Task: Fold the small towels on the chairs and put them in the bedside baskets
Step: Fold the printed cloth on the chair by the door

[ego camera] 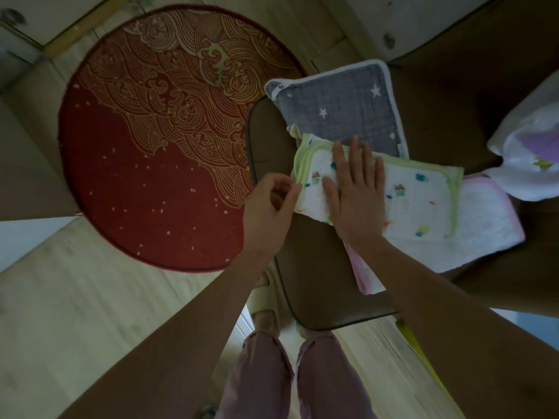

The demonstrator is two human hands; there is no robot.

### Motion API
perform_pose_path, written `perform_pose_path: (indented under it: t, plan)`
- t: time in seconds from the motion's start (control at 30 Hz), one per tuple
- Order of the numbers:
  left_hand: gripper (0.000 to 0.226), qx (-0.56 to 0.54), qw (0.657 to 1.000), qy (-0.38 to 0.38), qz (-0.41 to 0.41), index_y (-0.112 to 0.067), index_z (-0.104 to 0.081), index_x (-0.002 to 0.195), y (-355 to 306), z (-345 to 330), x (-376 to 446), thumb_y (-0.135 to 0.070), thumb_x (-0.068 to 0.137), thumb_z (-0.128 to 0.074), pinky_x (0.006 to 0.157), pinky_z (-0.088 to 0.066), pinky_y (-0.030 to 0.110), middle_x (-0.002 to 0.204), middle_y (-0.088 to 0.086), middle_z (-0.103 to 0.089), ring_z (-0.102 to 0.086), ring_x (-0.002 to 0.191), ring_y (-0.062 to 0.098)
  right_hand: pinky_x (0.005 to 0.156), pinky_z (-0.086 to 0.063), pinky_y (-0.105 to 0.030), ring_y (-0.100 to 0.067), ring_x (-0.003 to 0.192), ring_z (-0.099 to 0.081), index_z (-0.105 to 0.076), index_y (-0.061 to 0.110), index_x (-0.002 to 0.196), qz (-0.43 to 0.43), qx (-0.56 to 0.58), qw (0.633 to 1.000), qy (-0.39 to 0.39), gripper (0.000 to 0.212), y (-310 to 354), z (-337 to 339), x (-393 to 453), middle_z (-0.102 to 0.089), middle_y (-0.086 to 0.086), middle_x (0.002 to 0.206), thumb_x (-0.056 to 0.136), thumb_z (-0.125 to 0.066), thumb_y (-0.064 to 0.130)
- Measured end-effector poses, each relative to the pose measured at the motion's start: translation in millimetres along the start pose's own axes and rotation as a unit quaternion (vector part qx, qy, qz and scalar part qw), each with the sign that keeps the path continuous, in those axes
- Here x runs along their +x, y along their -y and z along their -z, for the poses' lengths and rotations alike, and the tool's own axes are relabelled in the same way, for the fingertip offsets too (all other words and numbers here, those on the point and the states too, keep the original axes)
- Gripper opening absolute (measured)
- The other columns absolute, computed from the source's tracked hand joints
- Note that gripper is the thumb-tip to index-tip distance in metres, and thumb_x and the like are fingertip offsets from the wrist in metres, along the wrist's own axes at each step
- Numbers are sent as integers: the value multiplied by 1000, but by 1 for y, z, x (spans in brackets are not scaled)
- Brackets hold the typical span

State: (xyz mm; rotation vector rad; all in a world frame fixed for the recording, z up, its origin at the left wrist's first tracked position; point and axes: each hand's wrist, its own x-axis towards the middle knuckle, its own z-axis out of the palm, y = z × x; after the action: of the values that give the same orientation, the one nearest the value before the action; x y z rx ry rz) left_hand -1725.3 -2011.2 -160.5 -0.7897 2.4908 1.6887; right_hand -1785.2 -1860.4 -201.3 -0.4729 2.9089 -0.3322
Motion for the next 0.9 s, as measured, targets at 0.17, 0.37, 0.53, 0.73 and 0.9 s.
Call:
perform_pose_path:
  t: [0.17, 0.37, 0.53, 0.73, 0.9]
  plan:
    - [19, 54, 997, 58, 10, -22, -64, 101, 10, -2, -10, -38, 92, -62, 62, -50, 22, 77, -11, -64, -61, 67, 4, 121, -4, -47, -30, 150, -3, -11, 22, 156, -3, 5, 1000, 0, 64, -1, 0, 0, -7, -12, 163, 100, -9, 54]
    - [24, 249, 966, 22, -61, -22, -54, 98, 6, 6, -5, -43, 100, -42, 55, -45, 32, 71, -4, -61, -58, 62, 12, 119, -3, -55, -41, 148, -1, -8, 30, 155, 10, -39, 999, 7, 63, -3, -4, 2, -4, -13, 163, 99, -15, 58]
    - [25, 327, 944, 24, -21, -19, -50, 100, 8, -3, -2, -41, 101, -40, 55, -40, 35, 75, 1, -59, -60, 68, 24, 119, -5, -57, -41, 148, -2, -9, 30, 155, -2, -59, 998, 27, 63, 0, -4, 3, -6, -13, 163, 99, -17, 59]
    - [17, 278, 933, -82, -214, -8, -60, 103, -24, -7, 4, -22, 95, -57, 77, -40, 34, 103, 11, -57, -52, 92, 26, 120, -10, -48, -32, 148, -12, -24, 16, 152, -20, 121, 992, -40, 58, -12, 33, -14, -19, -17, 159, 103, -20, 46]
    - [28, 270, 900, 118, -322, -6, -62, 116, -43, -57, 10, -20, 98, -45, 93, -41, 41, 118, 13, -60, -53, 109, 30, 113, -31, -41, -29, 132, -42, -40, 5, 141, -260, 255, 920, -147, 50, -55, 72, -61, -47, -17, 142, 101, -42, 34]
